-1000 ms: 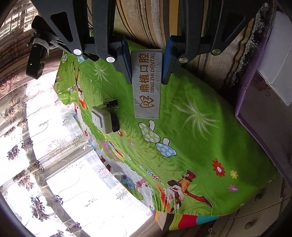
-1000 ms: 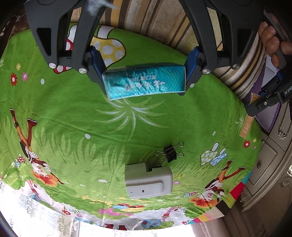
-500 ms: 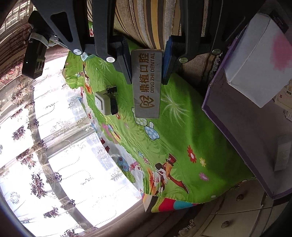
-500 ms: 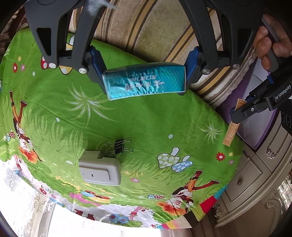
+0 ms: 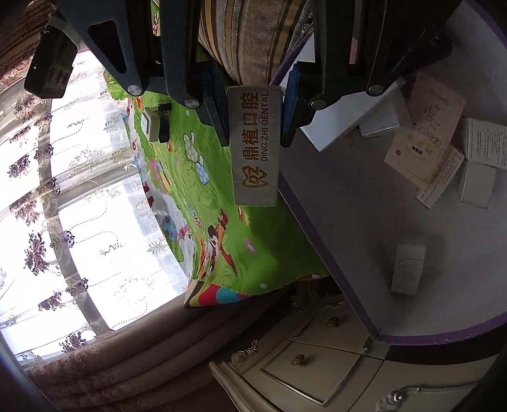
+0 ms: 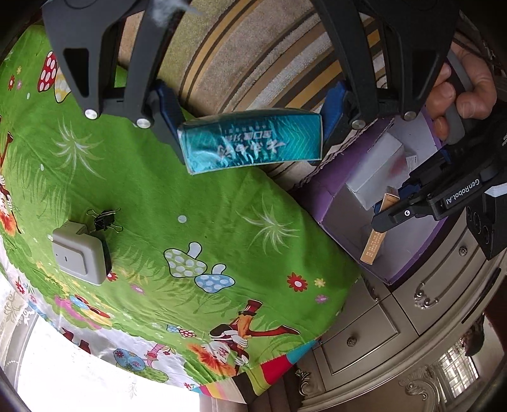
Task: Organize rigid objects
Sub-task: 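Carry teal box and 'DING ZHI DENTAL' box into the purple box and release both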
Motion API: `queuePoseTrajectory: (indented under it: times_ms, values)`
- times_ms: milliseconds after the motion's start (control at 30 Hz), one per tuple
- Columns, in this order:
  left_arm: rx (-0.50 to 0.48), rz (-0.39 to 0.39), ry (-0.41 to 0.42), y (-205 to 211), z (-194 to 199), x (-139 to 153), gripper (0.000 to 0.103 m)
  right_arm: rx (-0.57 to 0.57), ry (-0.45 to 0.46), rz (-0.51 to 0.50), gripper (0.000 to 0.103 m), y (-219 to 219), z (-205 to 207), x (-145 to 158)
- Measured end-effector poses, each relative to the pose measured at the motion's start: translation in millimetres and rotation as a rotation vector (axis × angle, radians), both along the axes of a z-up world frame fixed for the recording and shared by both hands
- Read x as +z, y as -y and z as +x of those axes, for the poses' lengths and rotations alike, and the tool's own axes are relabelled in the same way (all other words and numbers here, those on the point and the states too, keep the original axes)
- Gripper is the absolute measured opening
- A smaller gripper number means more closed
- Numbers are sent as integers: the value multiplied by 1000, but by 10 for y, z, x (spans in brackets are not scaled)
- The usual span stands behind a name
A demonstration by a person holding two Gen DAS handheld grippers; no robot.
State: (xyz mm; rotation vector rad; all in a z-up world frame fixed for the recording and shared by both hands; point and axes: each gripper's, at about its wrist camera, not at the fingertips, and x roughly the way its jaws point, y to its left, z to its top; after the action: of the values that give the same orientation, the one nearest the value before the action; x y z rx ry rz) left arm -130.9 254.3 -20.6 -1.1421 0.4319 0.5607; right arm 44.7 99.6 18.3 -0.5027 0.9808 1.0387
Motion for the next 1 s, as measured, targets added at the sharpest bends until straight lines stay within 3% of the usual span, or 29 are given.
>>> queuePoseTrajectory:
  times_ms: [267,533,600,667,733,1000]
  values:
    - [171,-45,-48,-410,-554,-207,32,154,-15,-22,76,-421,-454,-144]
    - [281,-72,-83,-553,-906,-327,32,274,-12,-12,76,-781,-827,-153]
    - [299,-83,-90,-553,-971,-346,34,316,-5,0,76,-859,-940,-132]
    - [313,-94,-98,-559,-985,-355,47,364,-10,1,77,-930,-1054,-129]
    - [318,-95,-103,-556,-994,-360,56,399,-12,-9,87,-972,-1147,-149]
    - [313,-93,-118,-517,-965,-332,58,380,-19,-22,89,-935,-1101,-177]
